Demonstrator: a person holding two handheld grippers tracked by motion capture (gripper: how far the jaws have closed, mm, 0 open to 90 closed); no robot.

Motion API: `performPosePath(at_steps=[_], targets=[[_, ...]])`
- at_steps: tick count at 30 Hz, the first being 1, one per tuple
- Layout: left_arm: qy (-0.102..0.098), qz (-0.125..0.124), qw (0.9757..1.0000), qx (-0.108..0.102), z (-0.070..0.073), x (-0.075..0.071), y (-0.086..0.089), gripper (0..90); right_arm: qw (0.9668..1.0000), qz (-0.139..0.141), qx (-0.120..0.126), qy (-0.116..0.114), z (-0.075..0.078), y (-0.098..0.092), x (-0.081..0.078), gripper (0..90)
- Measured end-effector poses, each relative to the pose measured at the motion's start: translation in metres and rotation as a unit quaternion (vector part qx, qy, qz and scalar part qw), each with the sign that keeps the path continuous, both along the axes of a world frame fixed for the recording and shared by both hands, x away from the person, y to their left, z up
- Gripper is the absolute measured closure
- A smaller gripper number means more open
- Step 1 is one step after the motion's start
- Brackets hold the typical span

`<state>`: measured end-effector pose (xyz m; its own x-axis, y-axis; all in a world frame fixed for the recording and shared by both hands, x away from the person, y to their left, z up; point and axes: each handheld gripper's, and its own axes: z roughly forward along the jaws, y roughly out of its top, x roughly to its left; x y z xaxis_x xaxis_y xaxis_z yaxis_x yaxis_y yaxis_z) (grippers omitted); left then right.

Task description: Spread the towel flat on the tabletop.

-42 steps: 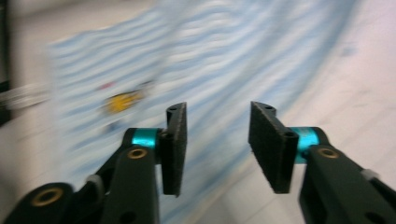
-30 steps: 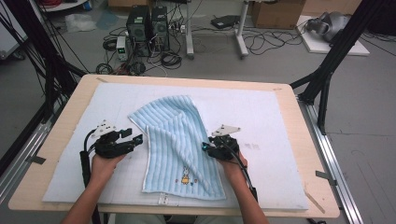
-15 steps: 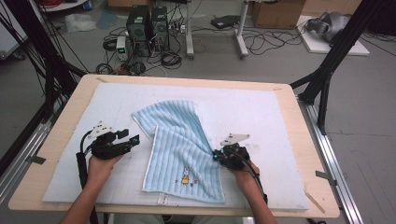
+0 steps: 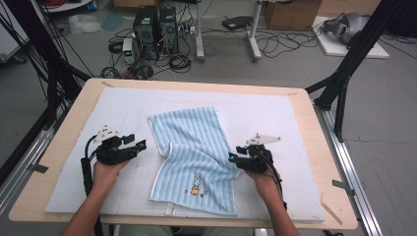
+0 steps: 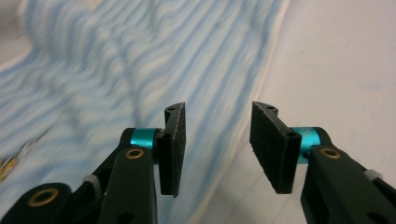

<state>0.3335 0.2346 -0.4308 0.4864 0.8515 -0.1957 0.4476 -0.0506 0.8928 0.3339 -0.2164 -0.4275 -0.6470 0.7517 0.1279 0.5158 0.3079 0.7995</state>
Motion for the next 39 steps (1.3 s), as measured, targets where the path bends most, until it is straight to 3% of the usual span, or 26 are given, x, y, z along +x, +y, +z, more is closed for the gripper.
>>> performPosePath(at_steps=[4,6,9,11,13,14,16,17,22,26,30,32,35,39], targets=[[-0.002,-0.001,1.0000,-0.001,0.002,0.011,-0.004,41.4,0.9999,-0.011,0.002,0.002,0.000,0.010,0.035,54.9],[-0.007,-0.001,1.0000,-0.003,0.001,0.013,-0.007,41.7,0.9998,-0.002,-0.019,0.003,-0.003,0.021,0.047,56.2],[-0.011,-0.002,0.9999,0.005,0.001,0.014,-0.010,42.1,0.9988,0.004,-0.048,0.006,-0.009,0.035,0.052,60.2],[-0.007,-0.001,1.0000,0.006,0.003,0.016,-0.010,42.4,0.9988,0.013,-0.046,0.012,-0.012,0.040,0.053,63.3],[-0.012,0.005,0.9999,-0.003,0.004,0.017,-0.010,42.3,0.9969,0.029,-0.071,0.019,-0.017,0.046,0.053,66.0],[-0.013,0.006,0.9999,-0.005,0.004,0.018,-0.010,42.4,0.9965,0.033,-0.076,0.011,-0.018,0.047,0.051,69.9],[-0.007,0.005,1.0000,-0.002,0.003,0.020,-0.012,42.4,0.9963,0.044,-0.070,0.023,-0.016,0.044,0.050,83.7],[-0.006,0.002,1.0000,-0.001,0.002,0.020,-0.013,42.4,0.9959,0.050,-0.070,0.028,-0.016,0.042,0.049,85.8],[0.001,-0.002,1.0000,-0.001,0.002,0.020,-0.012,42.5,0.9923,0.096,-0.067,0.041,-0.013,0.035,0.034,86.6],[0.004,-0.008,1.0000,0.000,0.001,0.018,-0.012,42.5,0.9860,0.149,-0.044,0.061,-0.014,0.029,0.016,86.6],[0.007,-0.011,0.9999,0.003,0.000,0.017,-0.013,43.0,0.9832,0.161,-0.032,0.080,-0.015,0.024,0.008,85.5],[0.007,-0.013,0.9999,0.002,0.000,0.017,-0.014,43.3,0.9843,0.158,-0.032,0.072,-0.013,0.023,0.009,79.8],[0.007,-0.014,0.9999,0.005,0.000,0.017,-0.014,43.6,0.9905,0.128,-0.013,0.050,-0.011,0.020,0.016,69.4],[0.008,-0.017,0.9998,0.003,-0.001,0.018,-0.015,43.7,0.9981,0.061,0.008,0.012,-0.006,0.012,0.038,61.1]])
